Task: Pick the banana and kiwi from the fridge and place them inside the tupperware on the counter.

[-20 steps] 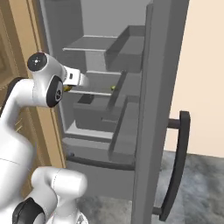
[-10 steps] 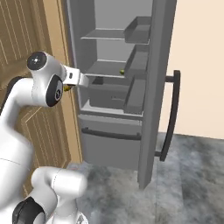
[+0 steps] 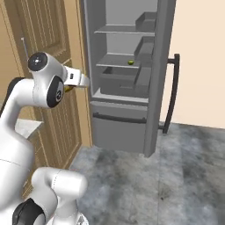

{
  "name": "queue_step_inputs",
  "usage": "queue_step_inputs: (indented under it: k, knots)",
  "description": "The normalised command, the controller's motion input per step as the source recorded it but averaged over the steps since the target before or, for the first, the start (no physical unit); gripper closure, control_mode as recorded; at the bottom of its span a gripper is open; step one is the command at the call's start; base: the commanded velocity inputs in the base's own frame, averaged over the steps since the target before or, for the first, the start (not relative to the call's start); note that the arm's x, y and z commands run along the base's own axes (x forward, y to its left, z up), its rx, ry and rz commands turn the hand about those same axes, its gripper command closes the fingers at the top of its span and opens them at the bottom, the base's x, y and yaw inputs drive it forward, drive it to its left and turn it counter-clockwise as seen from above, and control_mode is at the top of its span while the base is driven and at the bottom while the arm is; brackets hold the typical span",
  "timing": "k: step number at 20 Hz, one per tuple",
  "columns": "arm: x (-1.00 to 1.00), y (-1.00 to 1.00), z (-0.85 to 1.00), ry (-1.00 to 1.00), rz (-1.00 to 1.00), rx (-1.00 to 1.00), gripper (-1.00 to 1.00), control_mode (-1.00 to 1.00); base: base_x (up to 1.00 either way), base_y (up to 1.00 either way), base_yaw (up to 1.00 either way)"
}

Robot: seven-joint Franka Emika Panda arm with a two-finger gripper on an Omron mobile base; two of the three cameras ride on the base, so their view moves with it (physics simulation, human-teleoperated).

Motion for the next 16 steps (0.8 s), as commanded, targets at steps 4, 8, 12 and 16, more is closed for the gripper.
queue_step_inputs:
  k: [4,8,12,16]
  knots:
    - [0.0,0.0,0.0,0.0,0.0,0.0,1.0,1.0,-0.89,-0.02,0.17]
    - [0.0,0.0,0.0,0.0,0.0,0.0,1.0,1.0,-0.59,-0.04,0.29]
    - [0.0,0.0,0.0,0.0,0.0,0.0,1.0,1.0,-0.27,-0.3,0.34]
    - [0.0,0.0,0.0,0.0,0.0,0.0,1.0,1.0,-0.07,-0.5,0.39]
